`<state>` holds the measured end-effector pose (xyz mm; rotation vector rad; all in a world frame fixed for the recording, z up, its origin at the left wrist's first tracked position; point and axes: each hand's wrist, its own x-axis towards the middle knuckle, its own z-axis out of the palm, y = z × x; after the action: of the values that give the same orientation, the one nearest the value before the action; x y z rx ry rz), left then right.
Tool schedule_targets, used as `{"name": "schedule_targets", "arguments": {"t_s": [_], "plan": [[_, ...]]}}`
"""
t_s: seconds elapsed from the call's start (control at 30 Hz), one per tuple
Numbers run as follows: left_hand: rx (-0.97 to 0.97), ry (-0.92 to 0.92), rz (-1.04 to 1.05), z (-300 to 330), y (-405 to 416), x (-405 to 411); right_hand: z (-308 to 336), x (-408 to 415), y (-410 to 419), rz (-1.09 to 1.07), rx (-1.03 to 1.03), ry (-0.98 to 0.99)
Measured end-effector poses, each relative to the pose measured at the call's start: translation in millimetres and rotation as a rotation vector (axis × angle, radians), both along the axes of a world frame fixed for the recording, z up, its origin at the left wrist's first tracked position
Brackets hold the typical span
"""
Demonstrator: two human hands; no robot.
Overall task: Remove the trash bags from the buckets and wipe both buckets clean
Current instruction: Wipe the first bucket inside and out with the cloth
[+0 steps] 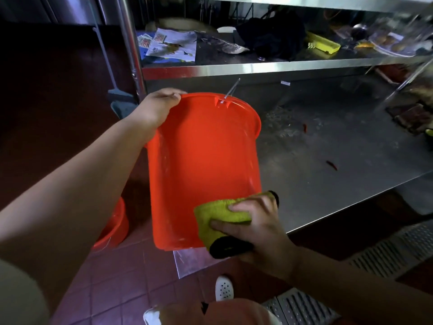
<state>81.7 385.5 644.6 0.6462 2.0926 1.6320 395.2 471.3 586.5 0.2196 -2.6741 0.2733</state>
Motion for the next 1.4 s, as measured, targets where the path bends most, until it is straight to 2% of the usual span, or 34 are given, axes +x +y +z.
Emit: {"name": "schedule_targets", "arguments": {"t_s": [0.17,0.33,0.5,0.7,0.73,0.83,0.9,0.97,1.03,1.1,1.27,1.4], "plan": [[-0.053,0.017,-0.03,0,1,-3,7,-22,13,0.103,0.016,0.059],[-0.038,0.039,-0.022,-2,3,-2,25,-87,45,-0.073,-0.101,0.142],[0.03,-0.011,-0.015,-3,0,-1,48,-152,80,-0.253,-0.152,0.11],[0.018,0.008,0.047,1,-5,2,47,-155,67,-0.313,-0.189,0.1],[-0.022,0.102,0.081,4,-2,3,46,-146,61,-0.292,-0.18,0.105],[-0.263,0.627,0.11,22,14,14,36,-112,40,-0.188,-0.112,0.107],[-0.271,0.934,-0.014,37,33,29,26,-87,22,-0.074,-0.039,0.077],[-0.387,1.202,-0.183,41,51,35,17,-64,6,0.034,-0.013,0.024],[-0.611,1.3,-0.272,35,60,29,11,-45,-4,0.097,-0.04,-0.003],[-0.731,1.273,-0.248,27,59,19,8,-33,-9,0.133,-0.052,-0.023],[-0.634,1.13,-0.141,21,49,5,10,-42,-5,0.24,-0.03,-0.034],[-0.598,1.037,-0.107,21,33,-2,14,-88,7,0.179,-0.053,0.059]]}}
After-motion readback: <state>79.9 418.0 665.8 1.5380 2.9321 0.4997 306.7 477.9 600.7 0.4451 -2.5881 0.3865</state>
